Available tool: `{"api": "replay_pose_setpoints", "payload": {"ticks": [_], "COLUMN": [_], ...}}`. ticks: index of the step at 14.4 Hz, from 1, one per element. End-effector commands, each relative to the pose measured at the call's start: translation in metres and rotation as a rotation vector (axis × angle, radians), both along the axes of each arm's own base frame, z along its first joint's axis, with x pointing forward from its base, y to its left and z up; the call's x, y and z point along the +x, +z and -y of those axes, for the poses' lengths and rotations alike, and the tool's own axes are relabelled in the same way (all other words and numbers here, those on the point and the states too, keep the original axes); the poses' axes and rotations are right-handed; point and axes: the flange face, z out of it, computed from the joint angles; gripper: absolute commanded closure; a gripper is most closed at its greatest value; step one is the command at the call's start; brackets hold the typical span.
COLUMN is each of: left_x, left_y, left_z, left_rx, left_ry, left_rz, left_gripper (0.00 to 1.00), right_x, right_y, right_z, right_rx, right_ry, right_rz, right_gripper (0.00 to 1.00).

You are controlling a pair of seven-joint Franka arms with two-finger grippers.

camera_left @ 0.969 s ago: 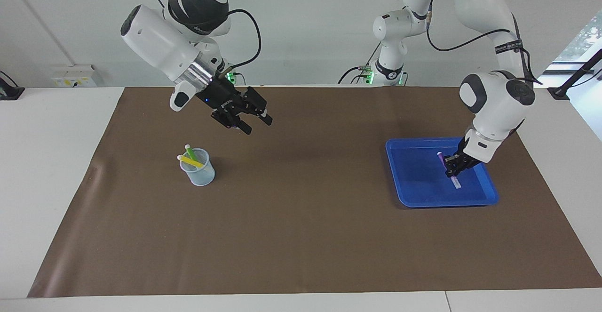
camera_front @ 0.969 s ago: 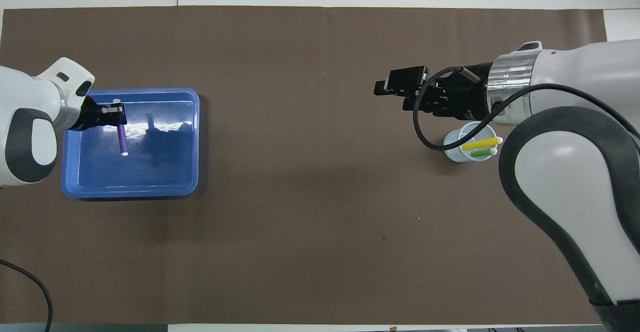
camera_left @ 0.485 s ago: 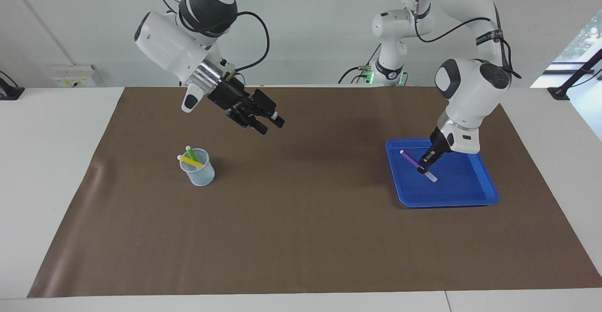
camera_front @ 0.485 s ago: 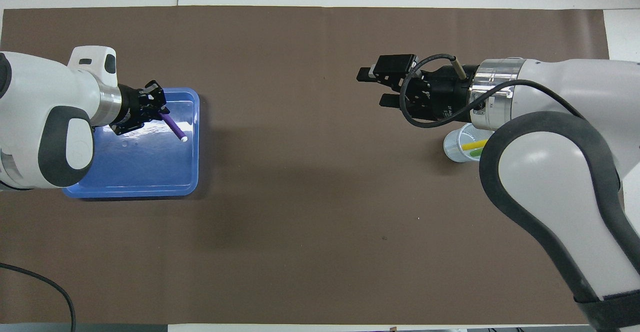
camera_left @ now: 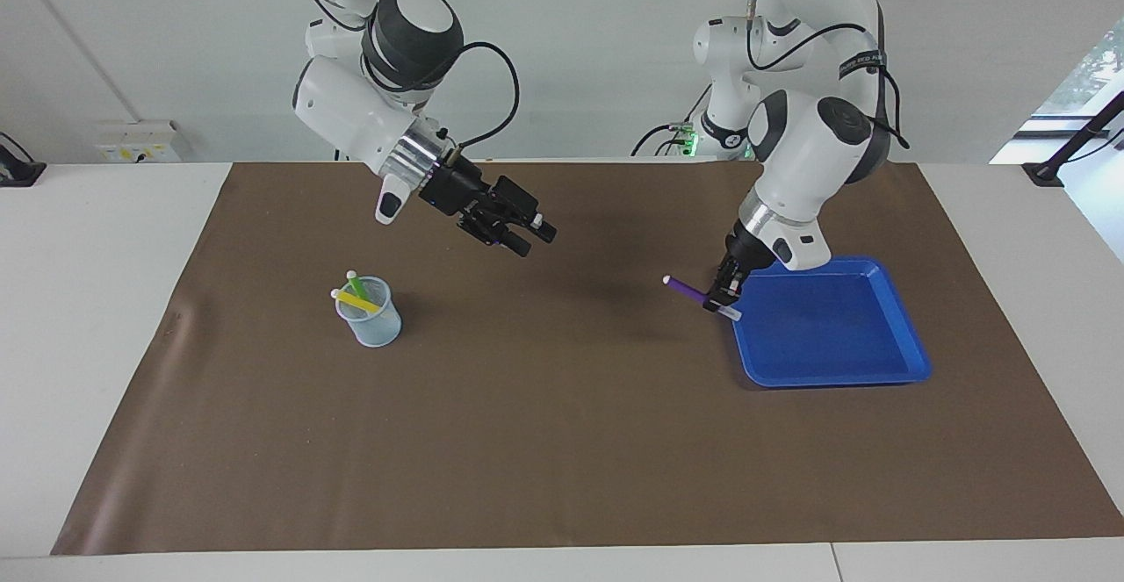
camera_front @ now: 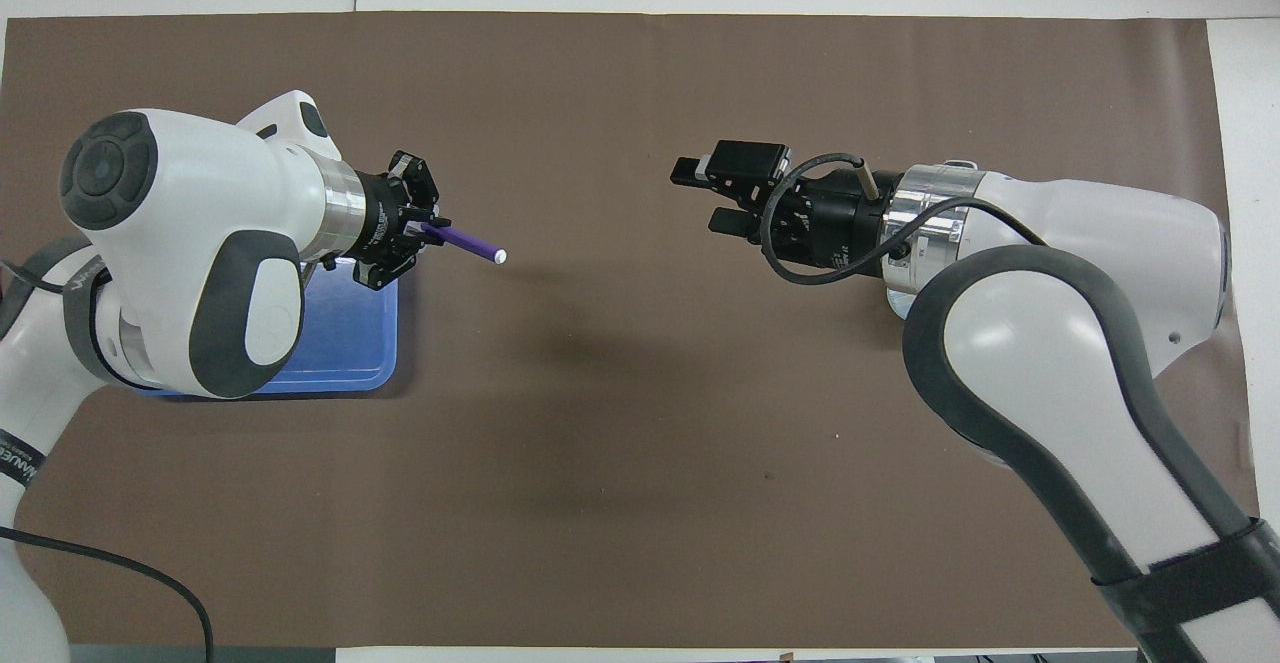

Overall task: Transfer and insert pens with both arms
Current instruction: 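Lift the purple pen with the left gripper toward the right gripper, then grasp the purple pen with the right gripper and open the left gripper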

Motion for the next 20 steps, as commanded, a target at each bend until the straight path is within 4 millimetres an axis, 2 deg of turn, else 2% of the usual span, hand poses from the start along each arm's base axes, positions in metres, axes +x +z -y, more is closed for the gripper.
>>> {"api": "replay_pose_setpoints", "payload": {"ticks": [1,4,8,11,17,18,20], "left_x": [-0.009,-0.016,-0.024,-0.035,-0.045,-0.045,-0.046], "left_y": [0.021,0.037,0.050,0.053,0.051,0.051,0.051], "left_z": [0.031,0.063,0.091,0.113,0.124,0.125,0.125], "left_rx": [-0.059,-0.125,-0.204,-0.236,-0.238,-0.238,-0.237], "left_ry": [0.100,0.167,0.230,0.273,0.269,0.267,0.265], "left_rz": [-0.019,-0.020,-0.056,-0.047,-0.050,-0.051,-0.052], "left_gripper": [1.00,1.00,1.00,1.00,1.00,1.00,1.00], "right_x": [-0.004,-0.009,-0.021,-0.021,-0.017,-0.013,-0.014], "right_y": [-0.020,-0.023,-0.025,-0.026,-0.026,-0.025,-0.025], "right_z": [0.003,-0.007,-0.033,-0.034,-0.028,-0.023,-0.026], "right_rx": [0.016,0.015,-0.004,-0.004,0.000,0.002,0.001], "right_ry": [0.004,0.000,0.005,0.007,-0.015,-0.023,-0.023], "right_rz": [0.027,0.025,0.039,0.034,0.025,0.027,0.028], "right_gripper": [0.18,0.18,0.22,0.26,0.35,0.40,0.52]}}
